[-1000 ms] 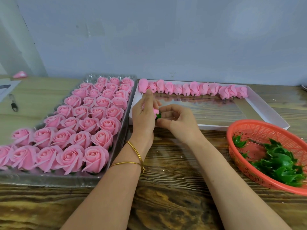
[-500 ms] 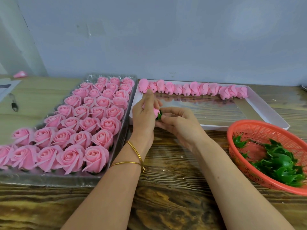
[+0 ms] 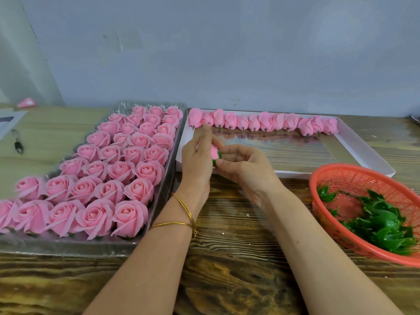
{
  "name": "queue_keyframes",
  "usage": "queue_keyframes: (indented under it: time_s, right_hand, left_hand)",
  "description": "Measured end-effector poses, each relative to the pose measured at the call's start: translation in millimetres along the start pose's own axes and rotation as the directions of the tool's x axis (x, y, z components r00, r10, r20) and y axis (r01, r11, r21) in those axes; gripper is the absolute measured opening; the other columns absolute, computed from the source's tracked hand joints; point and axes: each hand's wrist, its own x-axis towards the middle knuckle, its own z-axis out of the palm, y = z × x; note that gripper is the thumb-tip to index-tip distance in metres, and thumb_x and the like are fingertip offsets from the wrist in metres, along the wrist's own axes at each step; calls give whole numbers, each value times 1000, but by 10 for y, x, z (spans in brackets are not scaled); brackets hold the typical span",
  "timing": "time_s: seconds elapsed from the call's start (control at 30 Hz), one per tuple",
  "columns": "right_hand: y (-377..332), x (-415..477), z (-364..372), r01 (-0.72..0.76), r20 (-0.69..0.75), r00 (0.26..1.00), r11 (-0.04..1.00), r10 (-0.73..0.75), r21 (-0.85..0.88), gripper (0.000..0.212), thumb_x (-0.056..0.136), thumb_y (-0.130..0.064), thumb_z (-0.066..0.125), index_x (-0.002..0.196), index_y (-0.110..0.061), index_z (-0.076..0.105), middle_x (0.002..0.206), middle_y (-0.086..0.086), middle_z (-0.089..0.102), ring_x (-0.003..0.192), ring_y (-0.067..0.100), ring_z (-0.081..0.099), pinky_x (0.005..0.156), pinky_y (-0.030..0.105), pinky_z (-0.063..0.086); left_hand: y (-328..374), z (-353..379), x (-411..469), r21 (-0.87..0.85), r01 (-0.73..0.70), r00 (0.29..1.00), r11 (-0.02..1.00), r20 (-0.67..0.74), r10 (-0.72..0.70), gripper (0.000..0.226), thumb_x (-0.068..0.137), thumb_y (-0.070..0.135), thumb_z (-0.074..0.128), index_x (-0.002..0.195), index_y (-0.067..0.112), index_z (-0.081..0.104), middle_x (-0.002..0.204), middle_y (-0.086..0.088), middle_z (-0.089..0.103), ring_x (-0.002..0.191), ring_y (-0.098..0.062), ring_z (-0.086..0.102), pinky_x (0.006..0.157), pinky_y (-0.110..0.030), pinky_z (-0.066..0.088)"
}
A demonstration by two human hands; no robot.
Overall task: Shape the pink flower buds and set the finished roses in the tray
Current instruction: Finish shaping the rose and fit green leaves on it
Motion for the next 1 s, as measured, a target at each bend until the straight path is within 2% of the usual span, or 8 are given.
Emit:
queue_keyframes:
  time_s: [0.1, 0.2, 0.37, 0.53, 0.67, 0.87, 1.0]
  right_hand:
    - [10, 6, 2, 31, -16, 999, 998, -32, -48, 25, 78, 13, 70, 88, -10, 68, 82, 8, 70, 83, 23, 67, 95, 47, 54]
    - [20, 22, -9, 48, -16, 999, 997, -49, -59, 27, 76, 12, 72, 89, -12, 68, 78, 4, 71, 81, 19, 68, 90, 40, 56]
    - [29, 37, -21, 76, -3, 997, 996, -76, -49, 28, 76, 15, 71, 90, -9, 68, 84, 7, 72, 84, 19, 68, 87, 36, 56]
    - [36, 52, -47, 55, 17, 998, 998, -55, 1, 24, 77, 14, 69, 89, -7, 69, 80, 7, 71, 78, 17, 68, 79, 31, 55]
    - [16, 58, -59, 12, 80, 997, 995, -20, 96, 24, 85, 15, 58, 82, -6, 71, 69, 1, 71, 68, 11, 68, 66, 20, 55]
    - [18, 47, -66, 8, 106, 994, 1000, -9, 8, 19, 88, 10, 59, 93, -6, 69, 73, 2, 71, 75, 13, 69, 70, 20, 55]
    - [21, 48, -85, 10, 74, 997, 1000, -11, 8, 19, 86, 10, 62, 98, -3, 68, 85, 11, 72, 83, 20, 70, 77, 26, 57]
  left_hand:
    - [-5, -7, 1, 22, -11, 1000, 1000, 22, 10, 46, 100, 40, 46, 64, 18, 63, 64, 9, 62, 67, 0, 59, 62, -12, 48]
    - [1, -19, 7, 23, -29, 999, 999, 42, 28, 45, 101, 39, 45, 68, 22, 70, 71, 10, 68, 76, -3, 63, 69, -18, 48]
    - [13, -24, -1, 26, -13, 998, 1000, 56, 12, 44, 100, 41, 44, 75, 28, 76, 78, 8, 65, 76, 0, 63, 69, -17, 49]
    - [15, -17, 0, 34, 8, 998, 999, 54, -10, 49, 101, 41, 43, 66, 14, 64, 70, 7, 66, 77, -5, 63, 76, -24, 44]
    - [19, -18, 3, -6, 22, 998, 1000, 56, -22, 51, 101, 39, 43, 59, 15, 55, 69, 4, 64, 72, -6, 61, 79, -28, 43]
    - [39, -30, -6, -7, 40, 997, 999, 65, -39, 50, 101, 41, 43, 61, 15, 60, 70, 3, 63, 77, -11, 60, 86, -32, 46]
    - [45, -35, -2, 13, 41, 996, 999, 83, -42, 46, 101, 39, 42, 72, 14, 67, 72, 7, 67, 74, -5, 63, 73, -22, 46]
